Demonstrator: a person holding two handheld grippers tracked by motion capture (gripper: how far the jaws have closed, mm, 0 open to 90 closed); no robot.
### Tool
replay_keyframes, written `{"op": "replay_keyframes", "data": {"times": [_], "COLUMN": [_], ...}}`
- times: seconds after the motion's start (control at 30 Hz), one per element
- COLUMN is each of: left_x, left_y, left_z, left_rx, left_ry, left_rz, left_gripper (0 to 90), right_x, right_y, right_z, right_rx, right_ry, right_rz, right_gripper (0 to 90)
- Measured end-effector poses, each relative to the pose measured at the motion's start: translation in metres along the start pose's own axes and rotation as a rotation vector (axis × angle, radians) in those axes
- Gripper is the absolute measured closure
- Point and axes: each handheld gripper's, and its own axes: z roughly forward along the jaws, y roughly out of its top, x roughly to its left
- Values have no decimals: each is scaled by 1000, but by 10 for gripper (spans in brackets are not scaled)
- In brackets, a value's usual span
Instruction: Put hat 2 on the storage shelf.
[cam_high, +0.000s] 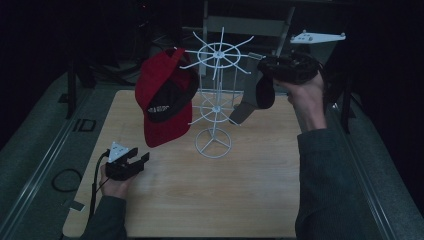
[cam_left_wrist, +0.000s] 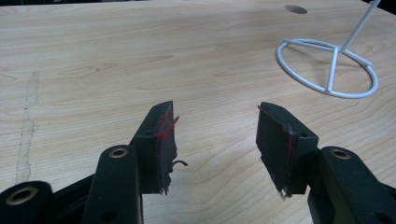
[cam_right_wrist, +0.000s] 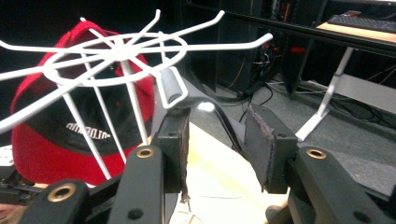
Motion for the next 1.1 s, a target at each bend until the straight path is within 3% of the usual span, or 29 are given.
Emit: {"op": "replay_keyframes", "data": {"times": [0.3,0.8,1.1], "left_x": [0,1,1], "left_y": [0,0,0], "left_z": [0,0,0], "left_rx": [-1,-2,-2], "left_ry": [1,-2,-2], "left_rz": [-2,-3,-4], "left_gripper": [477,472,471], "right_x": [-7,-25,-28], "right_y": [-13,-42,-56], "right_z": [-1,-2,-1], "right_rx": [20,20,30], "right_ry": [-34,-48,-45], "right_rz": [10,110,131], "right_gripper": [582,575,564]}}
